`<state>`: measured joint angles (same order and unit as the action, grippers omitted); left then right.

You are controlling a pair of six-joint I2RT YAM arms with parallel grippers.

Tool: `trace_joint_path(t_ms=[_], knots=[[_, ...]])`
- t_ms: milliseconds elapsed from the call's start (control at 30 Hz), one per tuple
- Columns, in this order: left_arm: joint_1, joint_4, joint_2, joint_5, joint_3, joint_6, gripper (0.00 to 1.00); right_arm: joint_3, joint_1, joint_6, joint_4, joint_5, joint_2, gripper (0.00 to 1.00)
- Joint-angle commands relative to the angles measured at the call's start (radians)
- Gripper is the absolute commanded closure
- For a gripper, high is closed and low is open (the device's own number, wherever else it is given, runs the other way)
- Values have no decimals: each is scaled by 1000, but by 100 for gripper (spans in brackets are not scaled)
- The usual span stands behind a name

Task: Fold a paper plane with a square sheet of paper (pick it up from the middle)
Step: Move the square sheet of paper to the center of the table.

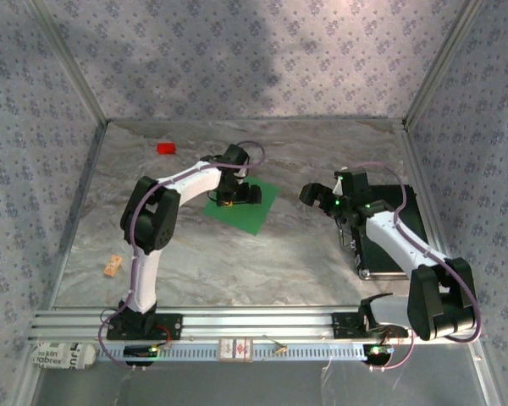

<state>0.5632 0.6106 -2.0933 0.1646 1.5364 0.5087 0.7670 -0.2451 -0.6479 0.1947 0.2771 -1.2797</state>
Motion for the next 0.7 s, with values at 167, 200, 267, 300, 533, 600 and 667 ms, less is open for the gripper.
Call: trace_joint_path(t_ms=[167, 200, 267, 300, 533, 600, 667], knots=[[45, -31, 150, -88, -298, 278, 17, 7, -6, -4, 51, -28, 40, 1], [54, -37, 174, -108, -328, 305, 17, 8, -6, -4, 56, -34, 49, 1], [67, -50, 223, -135, -374, 353, 16, 11, -8, -5, 64, -47, 66, 1], [76, -57, 249, -153, -393, 368, 16, 11, -9, -4, 66, -53, 73, 1], [108, -48, 350, -259, -372, 243, 0, 20, -15, -6, 57, -66, 131, 1], [108, -17, 351, -337, -341, 189, 0, -1, -10, -41, 23, -93, 154, 1], [107, 7, 351, -397, -311, 126, 0, -22, -2, -41, -5, -91, 175, 1]])
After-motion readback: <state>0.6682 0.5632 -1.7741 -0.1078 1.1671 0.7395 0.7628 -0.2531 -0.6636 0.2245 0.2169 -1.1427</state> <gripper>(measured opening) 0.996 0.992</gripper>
